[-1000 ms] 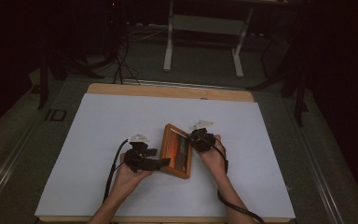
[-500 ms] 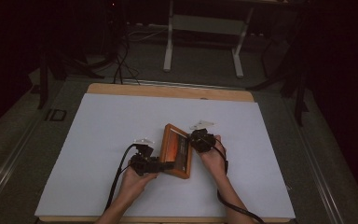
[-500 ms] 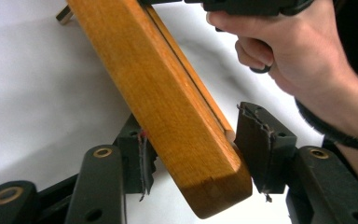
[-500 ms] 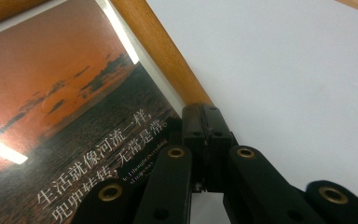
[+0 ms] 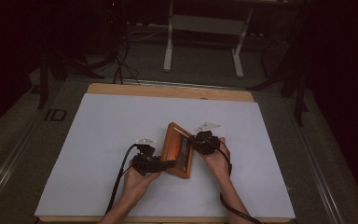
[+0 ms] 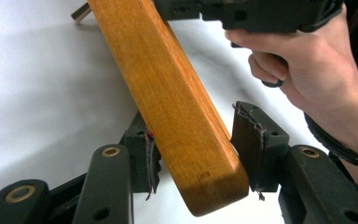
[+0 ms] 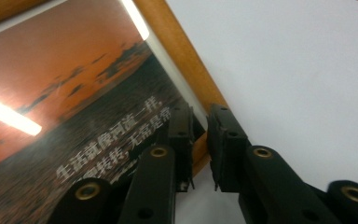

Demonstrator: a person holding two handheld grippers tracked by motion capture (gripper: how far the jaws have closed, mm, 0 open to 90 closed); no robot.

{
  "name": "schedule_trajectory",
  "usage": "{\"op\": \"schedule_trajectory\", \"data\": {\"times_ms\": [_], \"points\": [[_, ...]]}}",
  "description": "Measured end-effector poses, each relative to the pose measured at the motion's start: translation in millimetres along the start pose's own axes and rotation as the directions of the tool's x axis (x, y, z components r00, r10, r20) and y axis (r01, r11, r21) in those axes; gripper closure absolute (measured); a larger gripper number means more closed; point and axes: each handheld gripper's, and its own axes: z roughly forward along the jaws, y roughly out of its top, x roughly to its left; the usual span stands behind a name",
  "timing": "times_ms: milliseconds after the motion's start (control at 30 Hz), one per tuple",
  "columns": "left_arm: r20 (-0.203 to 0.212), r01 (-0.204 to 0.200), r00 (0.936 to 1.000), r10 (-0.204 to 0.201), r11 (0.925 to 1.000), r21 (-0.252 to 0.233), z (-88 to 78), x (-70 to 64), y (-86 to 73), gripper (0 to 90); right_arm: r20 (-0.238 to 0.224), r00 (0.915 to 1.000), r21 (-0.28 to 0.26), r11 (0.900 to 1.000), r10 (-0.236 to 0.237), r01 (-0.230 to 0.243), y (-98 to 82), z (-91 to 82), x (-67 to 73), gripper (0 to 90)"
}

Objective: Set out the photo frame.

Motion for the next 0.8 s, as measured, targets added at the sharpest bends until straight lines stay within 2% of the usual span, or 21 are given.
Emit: {"op": "schedule_trajectory", "data": {"times_ms": [133, 233, 333, 433, 567, 633, 667, 700, 733, 767, 800], "points": [[-0.028, -0.039, 0.9989, 0.039, 0.9992, -0.007, 1.3, -9.1, 3.1, 55.4, 0.011, 0.9999, -0.031, 0.999, 0.013, -0.012, -5.1, -15.0, -4.0, 76.7], [-0.034, -0.063, 0.9975, 0.063, 0.9978, -0.019, 3.3, -15.6, 5.5, 59.5, 0.02, 0.9995, -0.056, 0.998, 0.024, -0.022, -4.7, -31.4, -8.7, 74.7], [-0.051, -0.118, 0.9918, 0.117, 0.9927, -0.024, 7.3, -27.6, 9.9, 62.6, 0.035, 0.9991, -0.096, 0.995, 0.022, -0.018, -1.1, -53.0, -12.4, 73.4], [-0.066, -0.174, 0.9829, 0.172, 0.9845, -0.023, 11.7, -39.9, 13.1, 65.3, 0.051, 0.9986, -0.133, 0.991, 0.014, -0.007, 1.3, -73.8, -14.8, 72.6], [-0.067, -0.253, 0.9654, 0.252, 0.9675, -0.006, 17.9, -55.1, 16.9, 68.2, 0.062, 0.998, -0.193, 0.981, 0.01, 0.002, 4.2, -100.5, -17.9, 72.3], [-0.079, -0.306, 0.9489, 0.305, 0.9519, 0.0, 20.8, -63.8, 17.8, 69.0, 0.049, 0.9985, -0.229, 0.973, 0.022, -0.01, 6.1, -111.5, -19.0, 72.5], [-0.098, -0.351, 0.9317, 0.35, 0.9364, 0.007, 22.0, -70.0, 16.6, 69.2, 0.048, 0.9986, -0.235, 0.972, 0.021, -0.009, 6.9, -114.4, -19.2, 73.0], [-0.111, -0.378, 0.9193, 0.378, 0.9255, 0.016, 22.2, -73.3, 15.0, 69.1, 0.052, 0.9986, -0.238, 0.971, 0.012, 0.0, 7.6, -118.1, -19.1, 75.3], [-0.119, -0.389, 0.9139, 0.388, 0.921, 0.013, 22.7, -75.5, 13.5, 69.1, 0.052, 0.9986, -0.236, 0.972, 0.01, 0.002, 7.4, -119.8, -18.6, 77.0], [-0.123, -0.394, 0.9114, 0.393, 0.9189, 0.012, 22.8, -76.4, 12.8, 69.0, 0.05, 0.9988, -0.228, 0.974, 0.004, 0.007, 6.8, -120.6, -18.0, 79.6], [-0.123, -0.393, 0.9122, 0.391, 0.9195, 0.006, 23.0, -76.7, 12.1, 69.0, 0.051, 0.9987, -0.222, 0.975, -0.005, 0.016, 6.1, -120.5, -17.6, 81.9]]}}
